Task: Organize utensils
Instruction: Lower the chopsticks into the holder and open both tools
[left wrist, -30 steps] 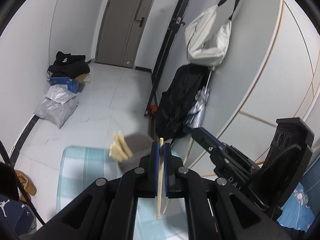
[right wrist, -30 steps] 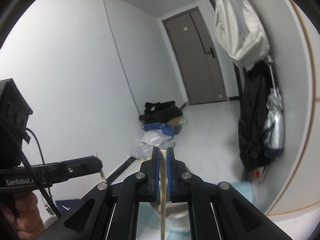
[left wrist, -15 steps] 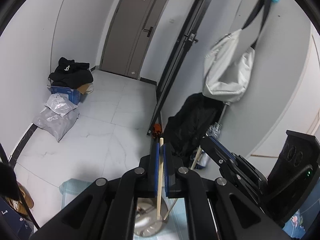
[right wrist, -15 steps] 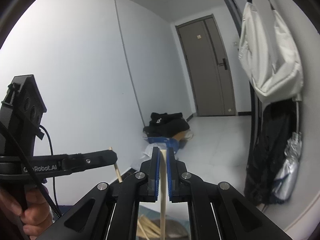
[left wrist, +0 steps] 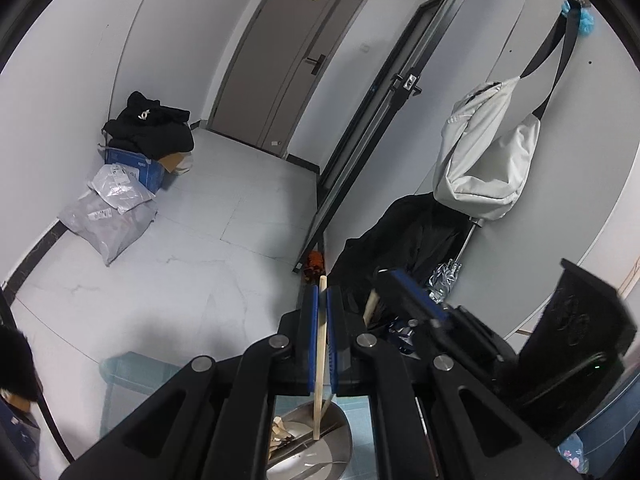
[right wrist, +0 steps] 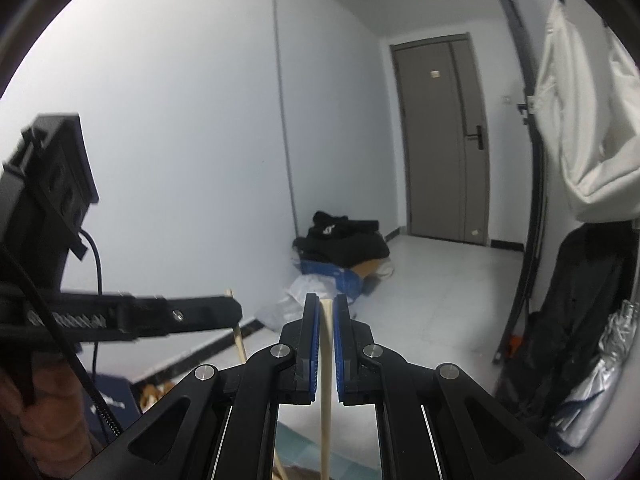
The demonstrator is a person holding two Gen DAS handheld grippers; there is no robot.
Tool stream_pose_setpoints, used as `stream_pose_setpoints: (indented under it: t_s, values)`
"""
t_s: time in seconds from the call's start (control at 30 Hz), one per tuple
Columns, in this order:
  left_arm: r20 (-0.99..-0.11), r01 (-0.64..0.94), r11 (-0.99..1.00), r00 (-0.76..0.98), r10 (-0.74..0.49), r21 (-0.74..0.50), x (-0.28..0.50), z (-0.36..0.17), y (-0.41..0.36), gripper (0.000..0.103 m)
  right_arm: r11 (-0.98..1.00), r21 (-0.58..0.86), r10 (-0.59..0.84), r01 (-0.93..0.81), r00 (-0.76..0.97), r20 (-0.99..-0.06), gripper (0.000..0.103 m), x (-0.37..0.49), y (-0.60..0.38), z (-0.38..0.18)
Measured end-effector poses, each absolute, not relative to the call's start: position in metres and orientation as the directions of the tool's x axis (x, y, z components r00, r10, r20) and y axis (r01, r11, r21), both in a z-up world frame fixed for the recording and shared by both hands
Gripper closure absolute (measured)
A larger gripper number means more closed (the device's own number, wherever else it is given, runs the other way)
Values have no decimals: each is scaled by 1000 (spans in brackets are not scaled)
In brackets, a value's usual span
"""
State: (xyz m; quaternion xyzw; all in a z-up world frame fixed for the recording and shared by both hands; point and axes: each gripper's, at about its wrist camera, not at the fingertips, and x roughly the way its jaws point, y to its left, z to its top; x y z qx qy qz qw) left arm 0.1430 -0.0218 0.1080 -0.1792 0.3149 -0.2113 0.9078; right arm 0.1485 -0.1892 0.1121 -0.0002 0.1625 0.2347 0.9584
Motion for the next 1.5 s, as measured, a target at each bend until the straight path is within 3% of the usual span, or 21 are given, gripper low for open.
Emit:
stream_pose_setpoints:
  t_s: [0.23,0.57,1.0,1.2,1.43,1.5]
  values:
    - [-458,263,865,762,-458,-426,139,107,-23,102,876,58,466,-478,812,-350,97,147,-194,89]
    - [-421,291,872,787,-452,-393,150,116,-30,102,886,68,454,-460,826,-335,97,145,-200,96]
    - [-437,305,870,770,-465,-388,121,85,-29,102,874,60,472,-482,814,-338,97,143,-196,85]
    - [-476,339,872,737,-479,-353,109,84,-35,102,857,45,490,-514,783,-384,97,137,-188,74]
    - [-601,334,882,647,-470,-331,109,64,-41,102,864,90,474,-496,739,-479,94,123,-185,49]
    - [-640,311,902,635,-433,-300,106,61,-41,97,871,92,458,-483,730,-507,94,117,-184,41]
